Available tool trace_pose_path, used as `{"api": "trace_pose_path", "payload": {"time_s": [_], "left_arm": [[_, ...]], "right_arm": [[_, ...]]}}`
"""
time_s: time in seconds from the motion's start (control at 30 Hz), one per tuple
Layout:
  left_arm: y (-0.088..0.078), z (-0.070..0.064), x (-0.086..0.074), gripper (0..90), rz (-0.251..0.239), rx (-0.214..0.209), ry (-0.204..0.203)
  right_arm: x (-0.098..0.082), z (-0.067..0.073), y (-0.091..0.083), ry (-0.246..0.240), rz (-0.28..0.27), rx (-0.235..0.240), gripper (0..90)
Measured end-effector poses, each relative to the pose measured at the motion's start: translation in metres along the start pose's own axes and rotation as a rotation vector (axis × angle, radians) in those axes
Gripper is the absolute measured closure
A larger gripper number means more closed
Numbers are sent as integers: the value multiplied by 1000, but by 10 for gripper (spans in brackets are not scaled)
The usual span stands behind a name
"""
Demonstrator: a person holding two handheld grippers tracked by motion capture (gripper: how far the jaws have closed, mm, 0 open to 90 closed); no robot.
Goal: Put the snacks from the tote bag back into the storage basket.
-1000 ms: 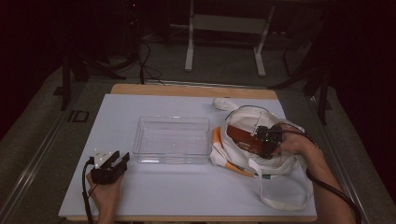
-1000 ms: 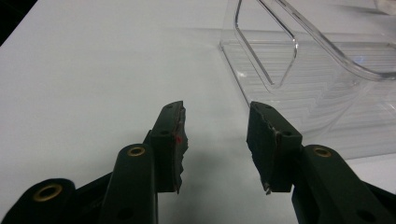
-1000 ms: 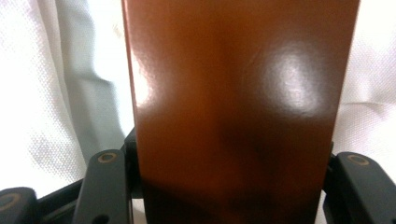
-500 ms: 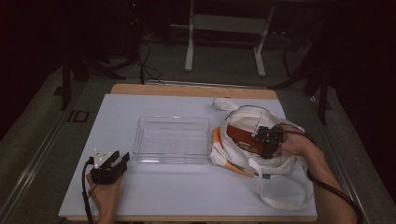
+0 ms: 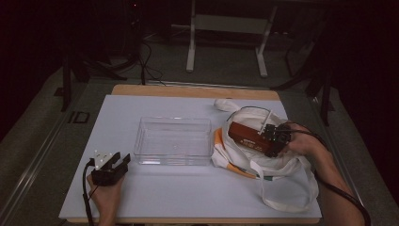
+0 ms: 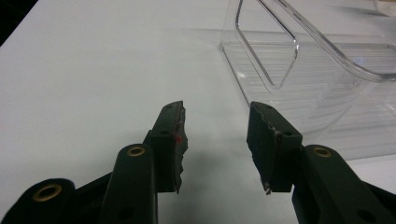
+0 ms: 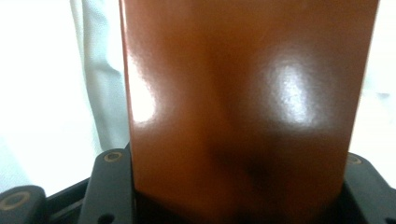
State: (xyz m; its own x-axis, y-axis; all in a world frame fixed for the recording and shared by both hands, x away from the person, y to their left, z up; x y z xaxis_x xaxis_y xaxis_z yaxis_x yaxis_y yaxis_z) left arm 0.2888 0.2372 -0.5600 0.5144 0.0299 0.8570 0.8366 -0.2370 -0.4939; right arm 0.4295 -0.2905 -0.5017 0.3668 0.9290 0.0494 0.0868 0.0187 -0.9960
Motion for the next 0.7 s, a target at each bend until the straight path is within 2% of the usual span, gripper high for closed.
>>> {"api": "trace_pose_path", "payload": {"time_s": [0.17,0.7], "left_arm": [[0,0,0,572,0,2,1],[0,0,0,571,0,1,0]], "right_arm": [[-5,1,-10,11,-57,-8,430],[-5,3,-34,-3,-125,-19,429]]}}
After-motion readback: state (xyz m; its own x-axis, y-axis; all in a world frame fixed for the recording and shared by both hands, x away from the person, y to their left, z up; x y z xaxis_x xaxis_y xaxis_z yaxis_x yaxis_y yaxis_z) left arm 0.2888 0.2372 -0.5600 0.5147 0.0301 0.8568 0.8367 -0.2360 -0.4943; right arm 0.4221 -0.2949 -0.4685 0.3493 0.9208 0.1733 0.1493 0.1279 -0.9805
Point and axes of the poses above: each handheld gripper's, and its own axes: y roughly forward along the jaws, x roughly out of its top, z roughly to its left, the point moved 4 cm from there along y, roughly forward along the jaws, and after that the axes turned 3 degrees about -x, right-handed, at the moved point
